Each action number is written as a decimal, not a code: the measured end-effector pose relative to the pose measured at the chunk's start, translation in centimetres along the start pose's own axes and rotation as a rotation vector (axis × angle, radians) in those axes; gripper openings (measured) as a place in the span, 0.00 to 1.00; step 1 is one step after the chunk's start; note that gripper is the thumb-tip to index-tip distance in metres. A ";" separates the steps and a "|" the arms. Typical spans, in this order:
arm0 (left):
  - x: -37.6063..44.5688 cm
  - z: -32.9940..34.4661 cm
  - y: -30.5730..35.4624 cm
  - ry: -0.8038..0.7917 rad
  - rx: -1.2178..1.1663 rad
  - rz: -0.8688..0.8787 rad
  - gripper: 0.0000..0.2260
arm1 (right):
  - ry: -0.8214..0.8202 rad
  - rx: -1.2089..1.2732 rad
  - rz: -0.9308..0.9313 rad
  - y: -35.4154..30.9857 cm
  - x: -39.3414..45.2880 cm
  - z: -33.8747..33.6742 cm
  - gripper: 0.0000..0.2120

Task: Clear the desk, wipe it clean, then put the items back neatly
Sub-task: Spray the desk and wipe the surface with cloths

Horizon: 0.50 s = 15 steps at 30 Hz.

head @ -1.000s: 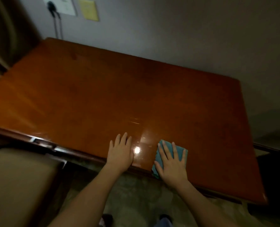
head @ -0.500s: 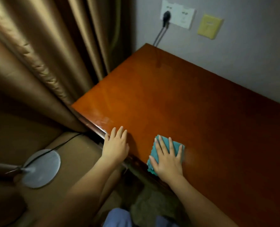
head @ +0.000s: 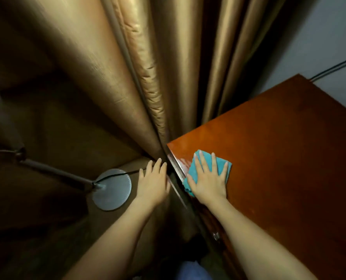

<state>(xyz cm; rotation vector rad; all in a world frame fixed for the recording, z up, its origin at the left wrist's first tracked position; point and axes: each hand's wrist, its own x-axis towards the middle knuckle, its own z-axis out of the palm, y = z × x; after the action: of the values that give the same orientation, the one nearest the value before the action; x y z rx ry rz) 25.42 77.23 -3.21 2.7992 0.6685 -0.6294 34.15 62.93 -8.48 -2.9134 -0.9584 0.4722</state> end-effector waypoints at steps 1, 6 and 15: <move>0.7 -0.2 -0.4 0.005 -0.003 -0.016 0.26 | 0.000 -0.012 -0.018 -0.6 1.3 -0.3 0.33; 2.8 -0.7 -2.2 -0.005 -0.040 -0.113 0.26 | 0.001 -0.080 -0.137 -3.0 6.7 -1.3 0.33; 2.5 -0.4 -2.7 -0.014 -0.051 -0.169 0.26 | -0.007 -0.182 -0.335 -4.7 9.0 -1.8 0.32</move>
<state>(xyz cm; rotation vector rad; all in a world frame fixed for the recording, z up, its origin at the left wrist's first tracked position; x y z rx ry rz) 26.34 80.67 -4.18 2.7090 0.9117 -0.6510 38.83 72.10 -8.64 -2.8132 -1.5283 0.3920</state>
